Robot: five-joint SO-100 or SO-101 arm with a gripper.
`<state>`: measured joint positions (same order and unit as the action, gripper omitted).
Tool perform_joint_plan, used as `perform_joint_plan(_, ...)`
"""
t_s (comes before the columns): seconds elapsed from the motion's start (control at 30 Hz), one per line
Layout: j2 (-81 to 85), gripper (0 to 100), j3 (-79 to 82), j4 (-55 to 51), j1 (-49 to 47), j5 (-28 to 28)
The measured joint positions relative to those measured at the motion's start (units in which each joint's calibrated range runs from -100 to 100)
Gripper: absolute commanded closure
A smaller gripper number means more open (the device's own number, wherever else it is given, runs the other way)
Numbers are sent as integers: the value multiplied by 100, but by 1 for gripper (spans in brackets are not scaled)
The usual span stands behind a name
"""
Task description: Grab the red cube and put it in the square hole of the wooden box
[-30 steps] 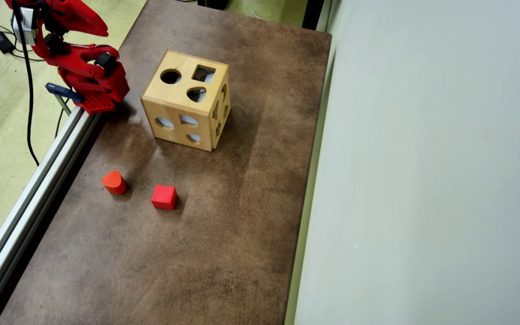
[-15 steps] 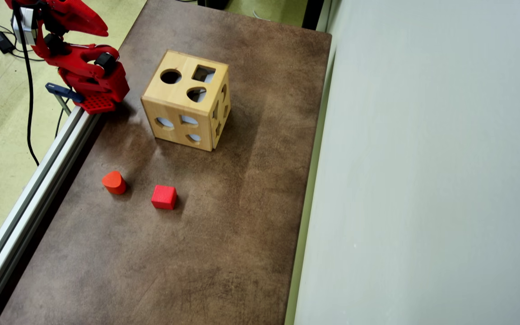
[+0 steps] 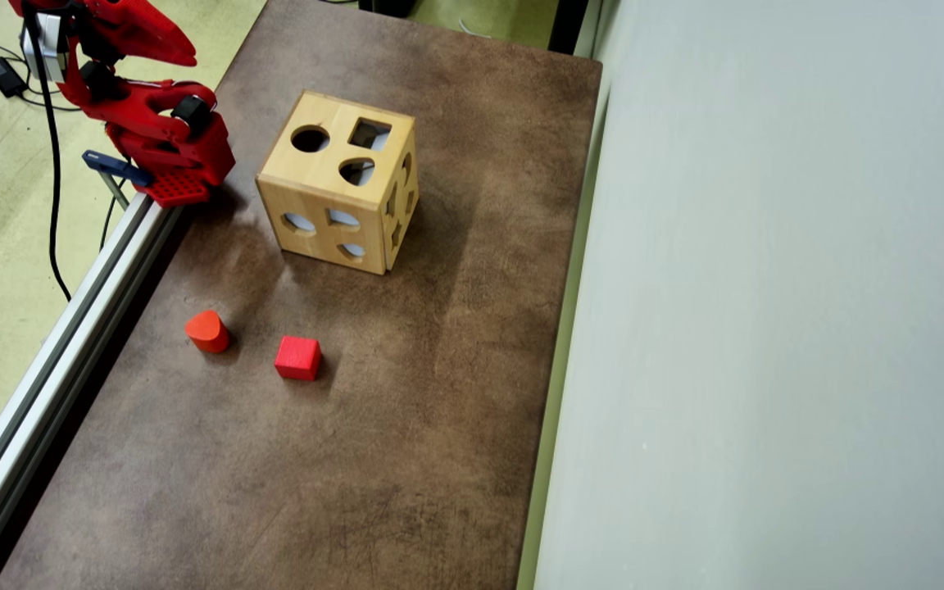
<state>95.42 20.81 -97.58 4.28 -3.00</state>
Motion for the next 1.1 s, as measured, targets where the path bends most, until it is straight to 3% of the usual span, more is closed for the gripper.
perform_joint_plan(0.23,-1212,95,-686,0,14,0)
perform_joint_plan(0.6,-5822,94,-5309,0,22,-15)
perform_joint_plan(0.77,-7720,94,-5661,0,108,-24)
perform_joint_plan(0.97,-9008,95,-5661,0,1049,-34)
perform_joint_plan(1.1,-9805,94,-5661,0,1574,-449)
